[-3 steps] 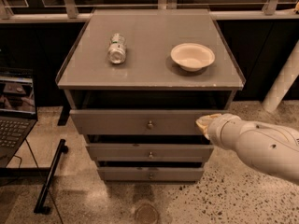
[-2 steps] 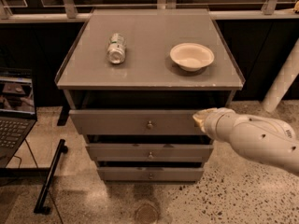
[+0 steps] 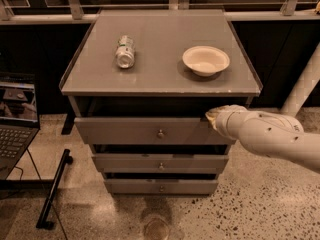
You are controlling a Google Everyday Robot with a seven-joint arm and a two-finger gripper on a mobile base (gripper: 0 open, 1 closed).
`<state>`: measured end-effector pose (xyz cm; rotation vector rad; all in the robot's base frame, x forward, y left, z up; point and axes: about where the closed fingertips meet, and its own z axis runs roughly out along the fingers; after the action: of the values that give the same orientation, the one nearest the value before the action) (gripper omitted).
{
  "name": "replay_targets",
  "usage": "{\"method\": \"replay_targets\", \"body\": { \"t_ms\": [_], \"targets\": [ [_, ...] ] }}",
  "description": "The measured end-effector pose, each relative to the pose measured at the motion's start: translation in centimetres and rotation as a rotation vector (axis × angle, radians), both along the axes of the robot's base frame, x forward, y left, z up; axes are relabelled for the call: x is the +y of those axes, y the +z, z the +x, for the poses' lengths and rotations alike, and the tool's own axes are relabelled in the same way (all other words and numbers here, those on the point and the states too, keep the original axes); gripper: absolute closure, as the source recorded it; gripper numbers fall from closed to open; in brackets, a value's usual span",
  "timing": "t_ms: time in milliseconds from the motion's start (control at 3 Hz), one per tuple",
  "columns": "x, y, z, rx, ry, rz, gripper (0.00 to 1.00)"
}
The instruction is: Open top drawer
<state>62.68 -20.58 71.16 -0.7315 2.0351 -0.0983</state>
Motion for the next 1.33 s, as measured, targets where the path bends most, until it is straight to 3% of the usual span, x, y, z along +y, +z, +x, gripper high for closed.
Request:
{"method": "replay_targets", "body": {
  "t_ms": [667,1000,1333],
  "targets": [
    [-1.1,-1.1,3.4,-0.012,-0.05,-0.019,1.0],
    [-2.0,-3.5,4.7,0.022,-0.116,-0.025,1.0],
    [-2.0,-3.1,4.7,0.022,-0.116,-0.025,1.0]
  ]
}}
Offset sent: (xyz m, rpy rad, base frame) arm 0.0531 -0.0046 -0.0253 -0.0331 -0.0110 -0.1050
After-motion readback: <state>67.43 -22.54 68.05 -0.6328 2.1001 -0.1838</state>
